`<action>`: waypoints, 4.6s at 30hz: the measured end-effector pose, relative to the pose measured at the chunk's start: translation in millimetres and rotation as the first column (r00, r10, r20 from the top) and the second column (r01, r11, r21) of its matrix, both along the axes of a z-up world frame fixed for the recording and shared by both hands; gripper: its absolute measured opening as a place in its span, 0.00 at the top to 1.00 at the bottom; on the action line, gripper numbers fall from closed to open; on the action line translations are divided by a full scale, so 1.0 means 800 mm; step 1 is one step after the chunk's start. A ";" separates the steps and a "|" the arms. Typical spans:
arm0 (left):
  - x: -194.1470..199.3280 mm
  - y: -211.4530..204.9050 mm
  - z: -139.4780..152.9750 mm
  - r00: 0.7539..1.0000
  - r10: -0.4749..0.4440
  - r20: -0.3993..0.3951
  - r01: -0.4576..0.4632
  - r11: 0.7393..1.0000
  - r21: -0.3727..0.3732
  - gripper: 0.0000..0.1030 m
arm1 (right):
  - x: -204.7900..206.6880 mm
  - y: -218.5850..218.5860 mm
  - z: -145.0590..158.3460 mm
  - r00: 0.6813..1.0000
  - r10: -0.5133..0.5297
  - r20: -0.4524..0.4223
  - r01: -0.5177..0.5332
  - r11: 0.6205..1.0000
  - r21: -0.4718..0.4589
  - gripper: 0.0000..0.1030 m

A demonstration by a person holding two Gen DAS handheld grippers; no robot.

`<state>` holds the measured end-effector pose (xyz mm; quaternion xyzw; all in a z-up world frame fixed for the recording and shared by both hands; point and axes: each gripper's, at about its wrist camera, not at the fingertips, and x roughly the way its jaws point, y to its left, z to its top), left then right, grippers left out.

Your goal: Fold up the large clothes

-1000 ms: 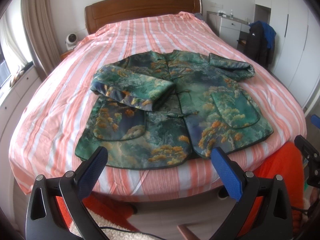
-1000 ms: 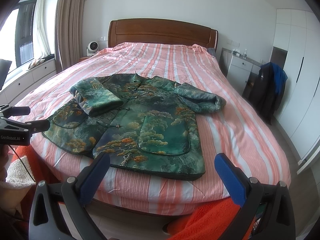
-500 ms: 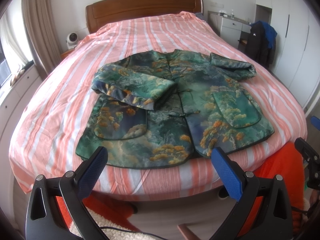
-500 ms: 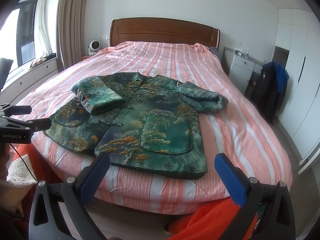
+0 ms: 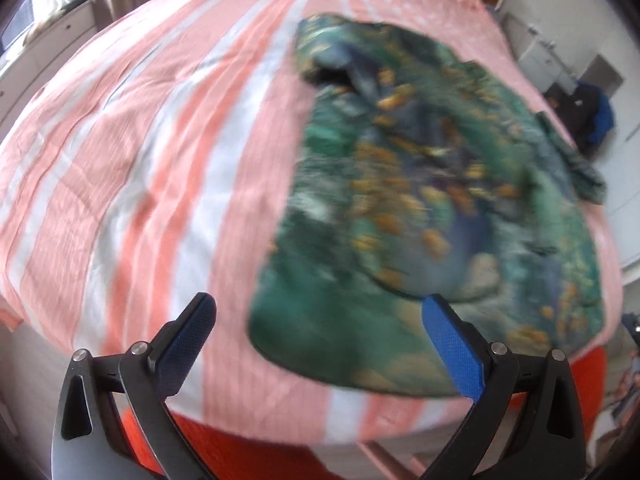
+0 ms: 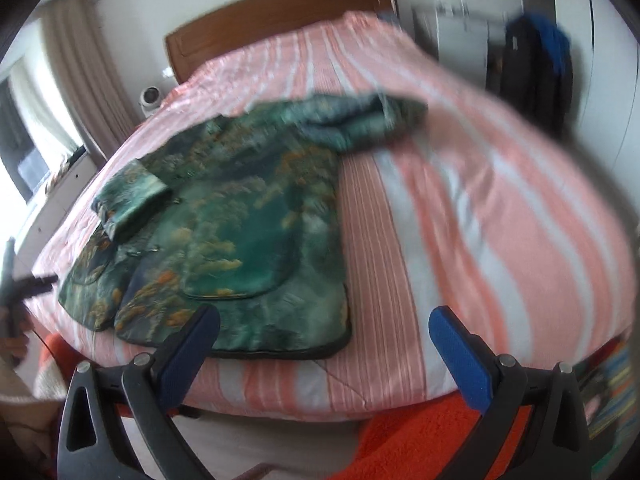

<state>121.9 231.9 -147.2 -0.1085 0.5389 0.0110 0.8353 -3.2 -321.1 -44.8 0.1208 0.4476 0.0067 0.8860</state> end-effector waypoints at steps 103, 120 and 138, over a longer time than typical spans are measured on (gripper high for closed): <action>-0.066 -0.024 0.138 0.879 0.274 0.390 -0.351 0.926 0.141 0.03 | -0.054 0.133 -0.016 0.981 0.172 0.084 -0.156 0.973 -0.171 0.24; -0.091 -0.080 0.115 0.920 0.204 0.335 -0.276 0.943 0.185 0.02 | 0.344 0.075 -0.019 0.928 0.333 -0.165 -0.313 0.462 -0.830 0.12; -0.070 -0.095 0.102 0.915 0.221 0.338 -0.265 0.960 0.090 0.02 | 0.126 -0.299 -0.016 0.747 -0.662 0.067 0.664 0.748 -0.014 0.39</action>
